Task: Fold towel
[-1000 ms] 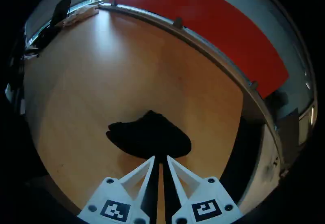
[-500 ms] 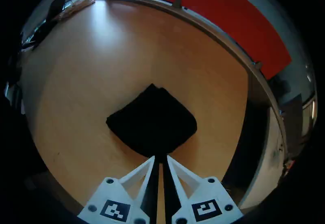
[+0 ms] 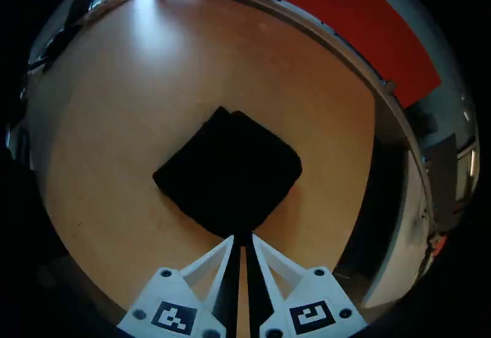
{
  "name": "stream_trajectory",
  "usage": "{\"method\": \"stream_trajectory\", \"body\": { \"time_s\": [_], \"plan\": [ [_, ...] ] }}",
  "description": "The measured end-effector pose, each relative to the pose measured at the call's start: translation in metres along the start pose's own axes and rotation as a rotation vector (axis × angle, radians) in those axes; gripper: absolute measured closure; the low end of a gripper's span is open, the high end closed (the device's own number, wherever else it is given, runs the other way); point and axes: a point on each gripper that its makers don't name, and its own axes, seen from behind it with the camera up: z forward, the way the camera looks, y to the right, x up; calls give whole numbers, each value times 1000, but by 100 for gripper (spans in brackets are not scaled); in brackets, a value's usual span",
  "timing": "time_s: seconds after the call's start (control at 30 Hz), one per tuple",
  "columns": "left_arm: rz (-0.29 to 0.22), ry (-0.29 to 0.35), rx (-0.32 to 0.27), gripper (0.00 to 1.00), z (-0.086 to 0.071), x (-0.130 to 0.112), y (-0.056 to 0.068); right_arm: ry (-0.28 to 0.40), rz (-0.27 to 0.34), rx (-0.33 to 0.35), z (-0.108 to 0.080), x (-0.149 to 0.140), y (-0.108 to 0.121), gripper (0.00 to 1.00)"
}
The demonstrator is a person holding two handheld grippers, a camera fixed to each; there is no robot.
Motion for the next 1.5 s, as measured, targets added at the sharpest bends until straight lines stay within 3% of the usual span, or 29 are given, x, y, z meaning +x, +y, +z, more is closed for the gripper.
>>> {"method": "stream_trajectory", "body": {
  "time_s": [0.67,0.97,1.5],
  "plan": [
    [5,-6,4,5,-1,-2,-3,-89,61,-2,28,-29,-1,94],
    [6,-7,8,5,-1,-2,-4,-115,88,-8,33,-35,2,94],
    [5,-10,14,5,-3,-4,-6,-154,83,-7,38,-45,3,94]
  ]
}}
